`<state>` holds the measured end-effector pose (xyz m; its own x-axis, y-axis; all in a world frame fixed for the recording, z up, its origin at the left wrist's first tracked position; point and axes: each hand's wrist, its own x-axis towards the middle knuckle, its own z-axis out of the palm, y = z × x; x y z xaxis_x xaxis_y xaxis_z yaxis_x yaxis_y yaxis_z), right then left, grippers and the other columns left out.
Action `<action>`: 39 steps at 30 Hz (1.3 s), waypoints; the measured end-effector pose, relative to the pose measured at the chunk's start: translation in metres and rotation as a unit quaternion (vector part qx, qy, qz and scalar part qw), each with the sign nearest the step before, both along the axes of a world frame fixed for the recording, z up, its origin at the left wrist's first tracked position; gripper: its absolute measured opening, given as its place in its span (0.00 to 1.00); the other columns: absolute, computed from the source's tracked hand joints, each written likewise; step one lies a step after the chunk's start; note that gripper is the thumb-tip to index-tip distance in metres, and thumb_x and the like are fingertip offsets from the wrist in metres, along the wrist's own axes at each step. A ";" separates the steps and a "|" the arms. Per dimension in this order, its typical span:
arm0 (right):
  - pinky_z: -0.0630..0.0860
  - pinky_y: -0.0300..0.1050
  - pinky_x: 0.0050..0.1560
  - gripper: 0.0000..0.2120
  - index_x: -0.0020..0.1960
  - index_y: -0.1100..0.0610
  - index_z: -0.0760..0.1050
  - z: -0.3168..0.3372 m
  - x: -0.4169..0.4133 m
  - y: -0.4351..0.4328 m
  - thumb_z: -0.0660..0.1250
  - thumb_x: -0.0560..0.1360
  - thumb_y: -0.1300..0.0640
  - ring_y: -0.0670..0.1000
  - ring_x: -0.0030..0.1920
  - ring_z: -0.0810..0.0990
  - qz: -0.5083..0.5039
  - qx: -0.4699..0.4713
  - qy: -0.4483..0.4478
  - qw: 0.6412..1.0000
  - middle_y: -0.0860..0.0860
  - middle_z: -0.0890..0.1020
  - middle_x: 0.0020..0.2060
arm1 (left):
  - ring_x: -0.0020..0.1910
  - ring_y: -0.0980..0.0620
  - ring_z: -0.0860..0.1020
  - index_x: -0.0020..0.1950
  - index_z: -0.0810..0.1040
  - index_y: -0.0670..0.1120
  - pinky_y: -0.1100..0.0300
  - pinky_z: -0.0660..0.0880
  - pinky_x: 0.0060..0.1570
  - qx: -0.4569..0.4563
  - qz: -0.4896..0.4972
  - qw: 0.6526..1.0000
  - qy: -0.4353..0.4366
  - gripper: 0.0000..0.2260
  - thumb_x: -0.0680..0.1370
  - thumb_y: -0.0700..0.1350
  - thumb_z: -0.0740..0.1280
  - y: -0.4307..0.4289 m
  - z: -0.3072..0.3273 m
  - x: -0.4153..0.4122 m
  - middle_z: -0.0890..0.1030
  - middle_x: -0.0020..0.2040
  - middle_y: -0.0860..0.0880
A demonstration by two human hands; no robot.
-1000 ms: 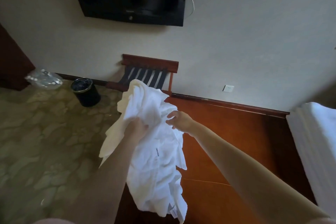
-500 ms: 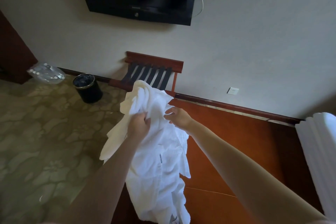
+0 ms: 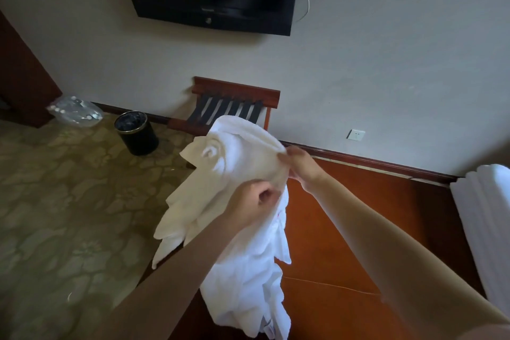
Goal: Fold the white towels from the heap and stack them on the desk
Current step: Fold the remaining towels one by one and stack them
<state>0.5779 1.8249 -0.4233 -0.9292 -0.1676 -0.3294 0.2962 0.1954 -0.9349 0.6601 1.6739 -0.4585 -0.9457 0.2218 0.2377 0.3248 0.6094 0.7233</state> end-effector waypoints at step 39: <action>0.57 0.32 0.19 0.14 0.30 0.54 0.65 0.054 0.159 0.397 0.64 0.72 0.64 0.47 0.26 0.62 -0.414 0.159 0.030 0.896 0.45 0.64 0.24 | 0.29 0.55 0.66 0.29 0.67 0.50 0.60 0.61 0.30 -0.033 -0.174 0.942 -0.286 0.17 0.71 0.50 0.72 0.340 0.038 0.016 0.67 0.27 0.56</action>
